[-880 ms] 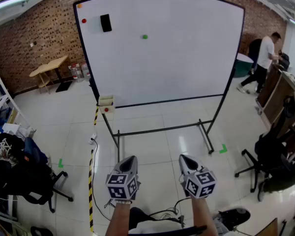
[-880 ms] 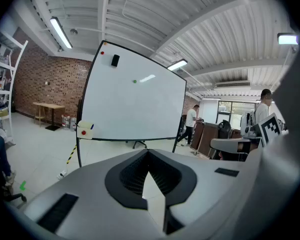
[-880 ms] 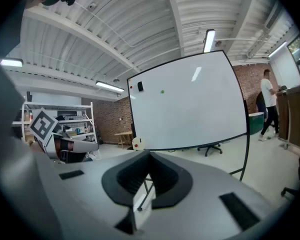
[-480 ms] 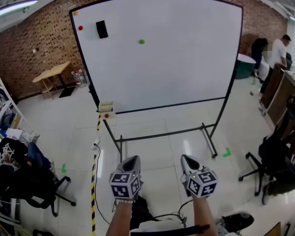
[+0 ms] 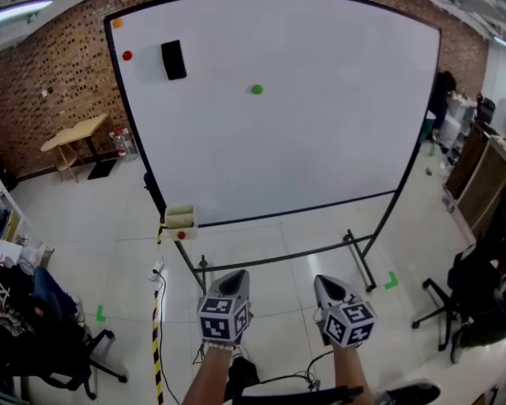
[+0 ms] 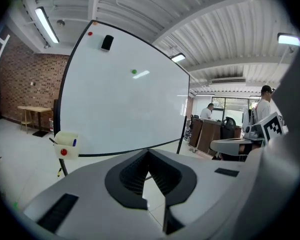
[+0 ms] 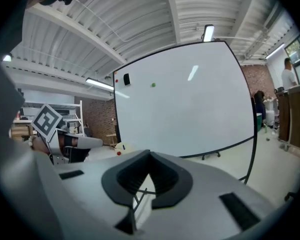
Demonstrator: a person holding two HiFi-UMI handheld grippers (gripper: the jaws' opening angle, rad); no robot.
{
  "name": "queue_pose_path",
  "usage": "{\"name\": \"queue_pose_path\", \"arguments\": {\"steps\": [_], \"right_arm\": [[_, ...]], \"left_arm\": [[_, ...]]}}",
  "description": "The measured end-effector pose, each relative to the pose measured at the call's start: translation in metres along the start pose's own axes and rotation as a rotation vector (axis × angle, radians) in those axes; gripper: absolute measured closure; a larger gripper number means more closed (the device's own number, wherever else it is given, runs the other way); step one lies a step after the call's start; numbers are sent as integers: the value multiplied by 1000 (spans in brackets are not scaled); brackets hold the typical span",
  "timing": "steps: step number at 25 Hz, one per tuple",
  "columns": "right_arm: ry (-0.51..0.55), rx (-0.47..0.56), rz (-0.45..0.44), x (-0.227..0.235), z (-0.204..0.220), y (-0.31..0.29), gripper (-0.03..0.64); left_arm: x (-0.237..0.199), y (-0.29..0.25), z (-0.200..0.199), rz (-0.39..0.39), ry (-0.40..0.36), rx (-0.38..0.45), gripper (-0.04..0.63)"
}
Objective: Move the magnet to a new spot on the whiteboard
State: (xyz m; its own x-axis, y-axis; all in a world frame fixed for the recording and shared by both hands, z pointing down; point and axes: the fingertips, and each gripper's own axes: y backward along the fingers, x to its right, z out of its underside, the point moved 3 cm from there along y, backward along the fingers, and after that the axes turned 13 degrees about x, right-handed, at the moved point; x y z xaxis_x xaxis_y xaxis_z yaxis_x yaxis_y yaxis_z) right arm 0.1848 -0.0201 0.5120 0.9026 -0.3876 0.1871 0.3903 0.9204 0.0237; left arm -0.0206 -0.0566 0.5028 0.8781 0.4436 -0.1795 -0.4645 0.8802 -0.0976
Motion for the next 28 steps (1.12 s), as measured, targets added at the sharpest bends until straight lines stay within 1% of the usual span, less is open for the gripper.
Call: {"name": "queue_pose_path", "arguments": {"steps": [4, 6, 9, 11, 15, 18, 24, 25, 28], "right_arm": [[-10, -3, 44, 3, -11, -87, 607], [-11, -1, 59, 1, -15, -124, 607], [-8, 5, 81, -4, -15, -168, 607], [-8, 7, 91, -5, -14, -187, 607], [1, 3, 91, 2, -20, -216, 607], [37, 22, 65, 12, -35, -239, 607], [151, 83, -27, 36, -89, -283, 600], [171, 94, -44, 40, -99, -290, 589], [229, 149, -91, 48, -136, -313, 586]], "left_arm": [[-66, -62, -35, 21, 15, -5, 597], [-94, -83, -49, 34, 15, -4, 597], [-127, -108, -61, 60, 13, 0, 597], [-141, -122, -66, 80, 16, 1, 597], [-154, -147, -75, 96, 35, 0, 597], [-160, -164, -80, 84, 52, 16, 597], [-161, -193, -88, 24, 99, 51, 597], [-160, -197, -91, 12, 101, 58, 597], [-158, -208, -99, -23, 100, 82, 597]]}}
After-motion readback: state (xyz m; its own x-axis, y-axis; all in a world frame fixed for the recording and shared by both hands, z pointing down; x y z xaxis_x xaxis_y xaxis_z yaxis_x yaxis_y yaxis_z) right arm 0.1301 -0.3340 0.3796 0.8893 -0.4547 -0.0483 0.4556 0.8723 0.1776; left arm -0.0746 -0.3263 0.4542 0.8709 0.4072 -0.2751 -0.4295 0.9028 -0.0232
